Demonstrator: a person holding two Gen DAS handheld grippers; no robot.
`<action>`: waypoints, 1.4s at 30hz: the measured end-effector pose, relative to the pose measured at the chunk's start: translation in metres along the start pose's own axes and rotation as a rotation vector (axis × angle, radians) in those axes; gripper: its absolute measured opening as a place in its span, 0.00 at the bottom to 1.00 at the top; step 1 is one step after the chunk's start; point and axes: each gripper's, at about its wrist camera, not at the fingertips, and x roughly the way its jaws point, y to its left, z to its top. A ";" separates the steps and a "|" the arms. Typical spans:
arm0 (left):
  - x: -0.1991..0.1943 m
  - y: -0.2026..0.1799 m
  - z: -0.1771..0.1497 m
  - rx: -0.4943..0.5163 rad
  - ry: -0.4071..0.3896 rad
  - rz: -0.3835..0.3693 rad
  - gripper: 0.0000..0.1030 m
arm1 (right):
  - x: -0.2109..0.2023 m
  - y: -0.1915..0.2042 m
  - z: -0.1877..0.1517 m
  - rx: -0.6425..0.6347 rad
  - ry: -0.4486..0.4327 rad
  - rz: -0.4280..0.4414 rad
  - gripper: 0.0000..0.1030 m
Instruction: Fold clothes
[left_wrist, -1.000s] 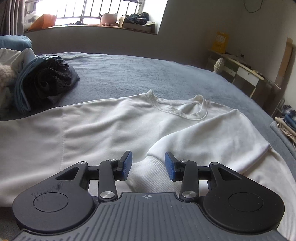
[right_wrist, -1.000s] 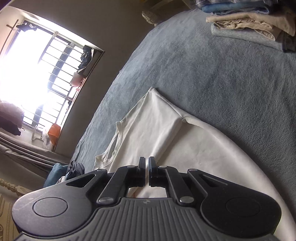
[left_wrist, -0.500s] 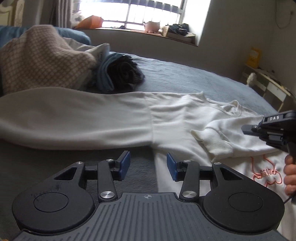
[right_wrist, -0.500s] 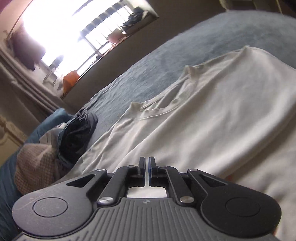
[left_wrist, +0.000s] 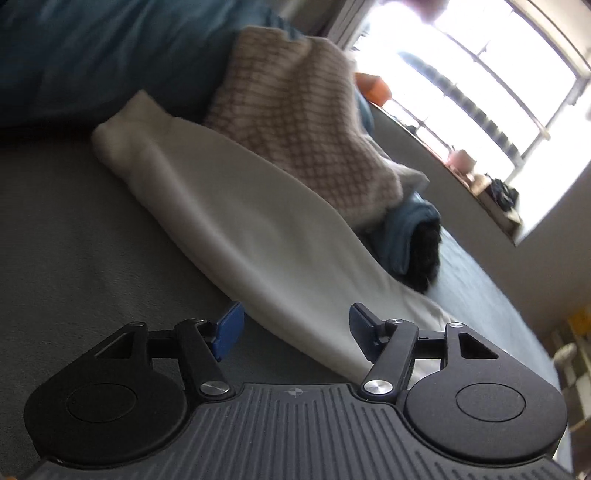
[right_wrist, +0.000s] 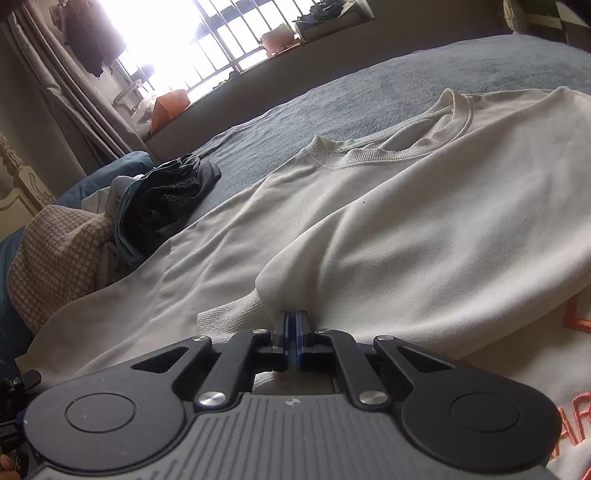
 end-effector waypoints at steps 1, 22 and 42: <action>0.003 0.009 0.007 -0.052 -0.010 0.029 0.64 | 0.000 0.000 0.000 0.001 -0.001 0.000 0.03; 0.036 0.044 0.071 -0.079 -0.178 0.198 0.16 | 0.002 0.000 -0.001 -0.004 0.003 0.000 0.03; -0.072 -0.224 -0.079 0.715 0.006 -0.629 0.52 | 0.002 -0.007 -0.002 0.041 -0.002 0.029 0.03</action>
